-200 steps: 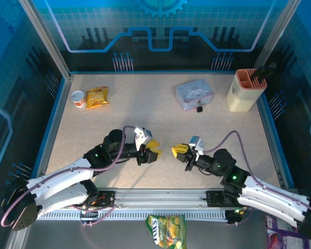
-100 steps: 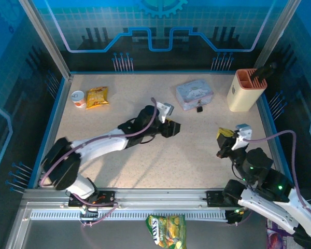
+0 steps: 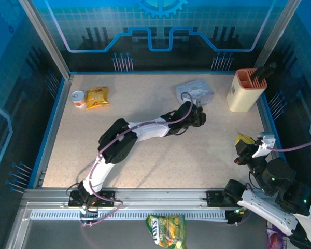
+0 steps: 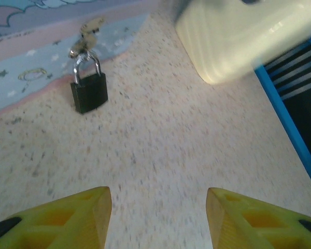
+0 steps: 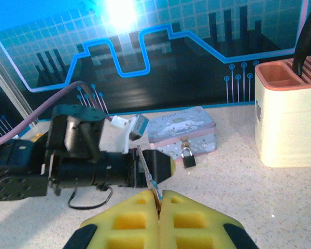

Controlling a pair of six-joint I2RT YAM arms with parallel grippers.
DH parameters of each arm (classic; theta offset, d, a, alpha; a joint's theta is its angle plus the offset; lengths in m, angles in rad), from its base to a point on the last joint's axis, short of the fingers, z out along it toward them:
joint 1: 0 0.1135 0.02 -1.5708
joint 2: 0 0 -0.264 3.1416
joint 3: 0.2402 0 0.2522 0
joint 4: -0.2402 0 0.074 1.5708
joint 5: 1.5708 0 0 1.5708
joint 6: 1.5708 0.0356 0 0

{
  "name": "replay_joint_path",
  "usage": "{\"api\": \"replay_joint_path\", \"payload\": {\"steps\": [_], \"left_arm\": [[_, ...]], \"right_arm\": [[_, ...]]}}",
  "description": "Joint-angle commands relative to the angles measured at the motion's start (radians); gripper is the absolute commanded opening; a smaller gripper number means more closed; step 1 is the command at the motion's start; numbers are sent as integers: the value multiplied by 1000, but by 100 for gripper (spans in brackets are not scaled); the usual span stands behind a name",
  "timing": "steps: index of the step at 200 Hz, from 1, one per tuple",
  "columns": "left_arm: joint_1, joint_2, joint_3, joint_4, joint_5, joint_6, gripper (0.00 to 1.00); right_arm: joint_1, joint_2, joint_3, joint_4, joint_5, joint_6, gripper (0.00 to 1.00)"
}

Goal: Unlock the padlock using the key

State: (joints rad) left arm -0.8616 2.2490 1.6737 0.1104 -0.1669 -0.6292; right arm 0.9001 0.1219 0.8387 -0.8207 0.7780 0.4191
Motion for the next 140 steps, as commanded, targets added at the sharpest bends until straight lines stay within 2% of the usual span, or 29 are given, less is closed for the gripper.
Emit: {"api": "replay_joint_path", "payload": {"steps": [1, 19, 72, 114, 140], "left_arm": [[2, 110, 159, -123, -153, -81, 52], [1, 204, 336, -300, -193, -159, 54], [-14, 445, 756, -583, -321, -270, 56], [-14, 559, 920, -612, -359, -346, 56], [-15, 617, 978, -534, -342, -329, 56]], "right_arm": [[-7, -35, -4, -29, 0, 22, 0], [-6, -53, -26, -24, -16, 8, 0], [-5, -113, -52, -85, 0, 21, 0], [0, -118, -59, -105, -17, 34, 0], [2, -119, -65, -101, -39, 31, 0]]}}
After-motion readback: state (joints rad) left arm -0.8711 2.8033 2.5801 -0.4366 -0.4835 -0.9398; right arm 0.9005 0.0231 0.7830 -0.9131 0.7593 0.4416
